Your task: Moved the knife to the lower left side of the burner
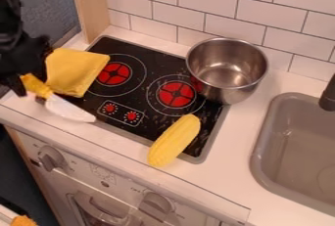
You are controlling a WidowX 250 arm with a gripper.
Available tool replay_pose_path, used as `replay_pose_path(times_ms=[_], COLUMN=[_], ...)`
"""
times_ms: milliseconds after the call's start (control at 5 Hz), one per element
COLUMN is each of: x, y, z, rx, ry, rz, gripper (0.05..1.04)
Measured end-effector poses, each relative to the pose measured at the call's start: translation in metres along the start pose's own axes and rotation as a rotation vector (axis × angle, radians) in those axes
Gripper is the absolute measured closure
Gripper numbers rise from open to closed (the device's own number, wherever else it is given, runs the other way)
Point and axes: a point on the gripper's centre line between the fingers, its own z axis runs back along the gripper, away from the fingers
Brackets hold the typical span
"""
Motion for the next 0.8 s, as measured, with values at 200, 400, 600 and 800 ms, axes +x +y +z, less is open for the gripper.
replay_pose_path(times_ms=[200, 400, 600, 800], x=[0.0005, 0.0018, 0.0025, 0.0008], y=[0.004, 0.0057, 0.0086, 0.0072], z=[-0.0091, -0.015, -0.0187, -0.0178], rx=[-0.008, -0.026, -0.094, -0.123], ry=[-0.01, -0.024, -0.048, -0.044], rz=[0.009, 0.025, 0.04, 0.057], gripper=[0.561, 0.487, 0.187, 0.07])
